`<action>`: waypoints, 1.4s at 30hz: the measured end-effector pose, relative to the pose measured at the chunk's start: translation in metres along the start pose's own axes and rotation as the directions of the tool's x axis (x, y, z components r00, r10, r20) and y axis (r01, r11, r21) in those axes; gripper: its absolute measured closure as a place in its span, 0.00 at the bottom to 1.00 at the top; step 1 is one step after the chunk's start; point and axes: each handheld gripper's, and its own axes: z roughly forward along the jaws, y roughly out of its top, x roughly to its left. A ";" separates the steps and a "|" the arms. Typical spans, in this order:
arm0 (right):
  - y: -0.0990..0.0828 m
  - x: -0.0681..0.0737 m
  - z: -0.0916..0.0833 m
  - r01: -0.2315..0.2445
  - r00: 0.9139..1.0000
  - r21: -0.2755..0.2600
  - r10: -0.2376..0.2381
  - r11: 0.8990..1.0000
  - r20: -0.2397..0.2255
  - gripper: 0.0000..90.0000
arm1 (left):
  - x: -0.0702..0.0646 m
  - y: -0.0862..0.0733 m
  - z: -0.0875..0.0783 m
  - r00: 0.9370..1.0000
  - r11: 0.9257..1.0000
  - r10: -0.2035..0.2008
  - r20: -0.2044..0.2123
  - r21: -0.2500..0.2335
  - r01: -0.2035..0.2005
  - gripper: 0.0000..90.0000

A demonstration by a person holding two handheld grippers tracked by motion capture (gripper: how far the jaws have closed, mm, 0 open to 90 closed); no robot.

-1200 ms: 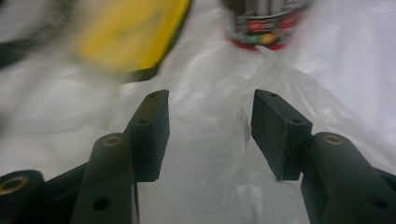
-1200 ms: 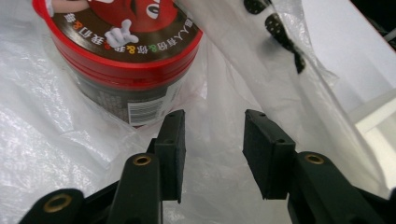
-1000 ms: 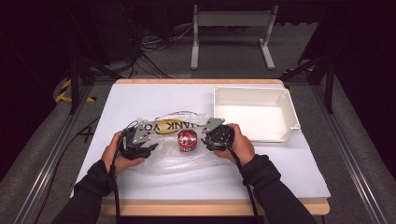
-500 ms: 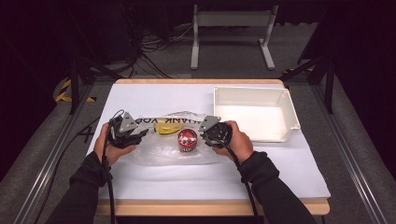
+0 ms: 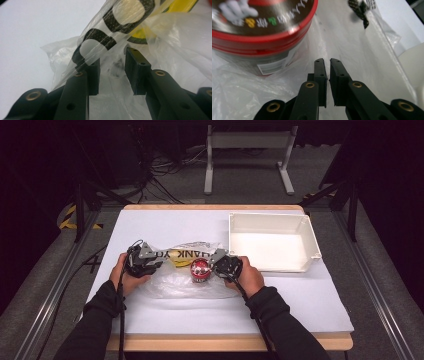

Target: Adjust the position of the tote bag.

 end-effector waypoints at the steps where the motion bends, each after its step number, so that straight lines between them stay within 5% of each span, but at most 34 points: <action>1: 0.000 0.000 0.000 0.000 1.000 0.000 0.000 1.000 0.000 0.94 | 0.001 -0.001 0.002 1.000 1.000 0.002 0.003 0.008 -0.002 0.73; 13: -0.017 -0.011 0.004 -0.050 0.998 0.008 0.050 0.999 -0.041 0.98 | 0.012 -0.018 -0.004 0.994 0.999 -0.049 0.095 -0.006 0.050 0.74; 19: -0.024 -0.016 0.000 -0.049 0.997 0.013 0.049 0.999 -0.052 0.98 | 0.011 -0.022 -0.011 0.996 0.999 -0.038 0.084 0.016 0.036 0.73; 22: -0.026 -0.018 -0.002 -0.056 0.996 0.002 0.056 0.998 -0.063 0.92 | 0.010 -0.021 -0.020 0.995 0.998 -0.045 0.092 -0.043 0.050 0.65; 26: -0.022 -0.016 -0.013 -0.045 0.997 -0.052 0.042 0.998 -0.065 0.80 | 0.004 -0.013 -0.041 0.994 0.988 -0.020 0.104 -0.148 0.035 0.51; 32: -0.009 -0.013 -0.040 -0.043 0.995 -0.165 0.028 0.985 -0.095 0.69 | -0.003 -0.002 -0.076 0.993 0.954 -0.018 0.118 -0.296 0.053 0.34; 34: -0.006 -0.011 -0.048 -0.031 0.995 -0.191 0.012 0.981 -0.101 0.67 | -0.009 0.000 -0.083 0.991 0.950 0.005 0.131 -0.311 0.036 0.33; 39: -0.002 -0.005 -0.057 0.014 0.987 -0.203 -0.046 0.979 -0.155 0.66 | -0.026 0.000 -0.087 0.982 0.959 0.080 0.169 -0.281 -0.030 0.38; 42: -0.004 0.001 -0.051 0.038 0.980 -0.177 -0.071 0.984 -0.185 0.64 | -0.042 -0.003 -0.080 0.974 0.974 0.115 0.194 -0.216 -0.072 0.44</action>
